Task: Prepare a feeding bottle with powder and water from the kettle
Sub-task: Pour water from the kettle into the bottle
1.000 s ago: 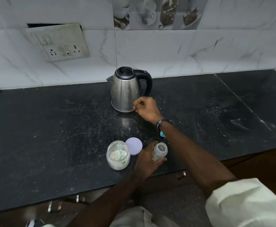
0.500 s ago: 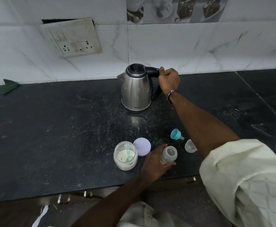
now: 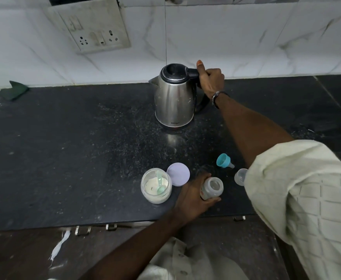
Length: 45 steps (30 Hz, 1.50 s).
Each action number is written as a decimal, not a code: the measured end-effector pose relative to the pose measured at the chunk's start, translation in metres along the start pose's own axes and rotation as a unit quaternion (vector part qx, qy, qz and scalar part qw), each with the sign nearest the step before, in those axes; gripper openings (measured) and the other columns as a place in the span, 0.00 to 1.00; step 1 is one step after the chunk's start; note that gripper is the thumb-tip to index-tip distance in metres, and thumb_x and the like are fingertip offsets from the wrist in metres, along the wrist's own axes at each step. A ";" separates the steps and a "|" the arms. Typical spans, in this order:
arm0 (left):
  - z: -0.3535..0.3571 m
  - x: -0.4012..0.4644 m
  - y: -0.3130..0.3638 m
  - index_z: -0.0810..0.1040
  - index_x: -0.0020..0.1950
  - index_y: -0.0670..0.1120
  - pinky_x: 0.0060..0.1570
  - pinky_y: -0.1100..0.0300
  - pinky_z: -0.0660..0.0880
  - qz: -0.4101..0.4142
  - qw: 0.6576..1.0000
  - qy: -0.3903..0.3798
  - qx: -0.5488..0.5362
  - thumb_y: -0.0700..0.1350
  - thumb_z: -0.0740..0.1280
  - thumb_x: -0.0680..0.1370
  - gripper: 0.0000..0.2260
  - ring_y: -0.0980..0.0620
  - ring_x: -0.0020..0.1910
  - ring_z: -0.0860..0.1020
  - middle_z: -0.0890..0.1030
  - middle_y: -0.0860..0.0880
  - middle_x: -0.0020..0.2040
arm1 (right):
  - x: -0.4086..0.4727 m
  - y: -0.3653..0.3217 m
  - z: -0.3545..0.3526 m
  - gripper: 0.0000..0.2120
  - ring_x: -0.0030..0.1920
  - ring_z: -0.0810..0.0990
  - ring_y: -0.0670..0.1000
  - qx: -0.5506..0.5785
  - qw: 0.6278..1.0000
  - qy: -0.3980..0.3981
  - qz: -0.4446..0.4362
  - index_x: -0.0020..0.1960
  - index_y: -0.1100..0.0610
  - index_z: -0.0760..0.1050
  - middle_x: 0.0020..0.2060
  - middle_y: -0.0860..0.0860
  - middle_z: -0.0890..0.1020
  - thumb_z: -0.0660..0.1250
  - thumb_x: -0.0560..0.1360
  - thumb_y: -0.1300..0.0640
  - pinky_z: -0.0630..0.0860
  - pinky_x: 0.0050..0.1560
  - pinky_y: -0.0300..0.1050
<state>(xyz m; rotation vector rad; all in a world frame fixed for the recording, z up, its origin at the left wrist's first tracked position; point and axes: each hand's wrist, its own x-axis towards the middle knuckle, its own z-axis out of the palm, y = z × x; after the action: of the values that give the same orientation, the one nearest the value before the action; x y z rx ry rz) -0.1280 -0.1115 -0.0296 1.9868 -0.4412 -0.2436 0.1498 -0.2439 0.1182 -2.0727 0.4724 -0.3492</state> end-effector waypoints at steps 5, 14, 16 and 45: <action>0.000 0.000 0.000 0.72 0.69 0.48 0.62 0.62 0.73 -0.002 1.000 0.007 0.007 0.54 0.79 0.69 0.32 0.57 0.60 0.77 0.80 0.51 0.62 | 0.007 0.003 0.000 0.26 0.31 0.75 0.54 0.008 1.000 -0.015 0.020 0.26 0.58 0.71 0.26 0.53 0.75 0.64 0.72 0.39 0.71 0.36 0.45; 0.001 -0.001 0.001 0.72 0.68 0.50 0.62 0.63 0.74 0.002 1.000 0.003 0.005 0.54 0.79 0.69 0.31 0.58 0.60 0.78 0.80 0.53 0.61 | -0.018 0.010 -0.005 0.21 0.30 0.70 0.53 0.028 0.996 0.065 0.046 0.30 0.63 0.73 0.26 0.55 0.71 0.63 0.75 0.49 0.66 0.33 0.44; 0.001 -0.001 0.001 0.72 0.68 0.49 0.61 0.67 0.72 0.004 1.000 0.003 0.002 0.53 0.79 0.69 0.30 0.60 0.59 0.77 0.80 0.53 0.61 | -0.025 0.015 -0.009 0.21 0.29 0.67 0.52 0.032 0.995 0.079 0.042 0.28 0.62 0.70 0.24 0.53 0.68 0.63 0.75 0.50 0.64 0.31 0.44; 0.000 0.002 -0.002 0.73 0.68 0.48 0.62 0.54 0.75 0.026 1.000 0.000 0.008 0.53 0.79 0.68 0.32 0.55 0.60 0.79 0.81 0.52 0.62 | -0.112 0.002 -0.205 0.11 0.23 0.68 0.39 0.035 0.975 0.124 -0.180 0.24 0.52 0.78 0.17 0.40 0.72 0.62 0.63 0.55 0.61 0.28 0.38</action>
<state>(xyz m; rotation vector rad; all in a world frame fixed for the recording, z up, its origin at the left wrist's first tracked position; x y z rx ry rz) -0.1261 -0.1113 -0.0318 1.9873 -0.4953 -0.2079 -0.0369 -0.3458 0.2142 -2.0519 0.2230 -0.8336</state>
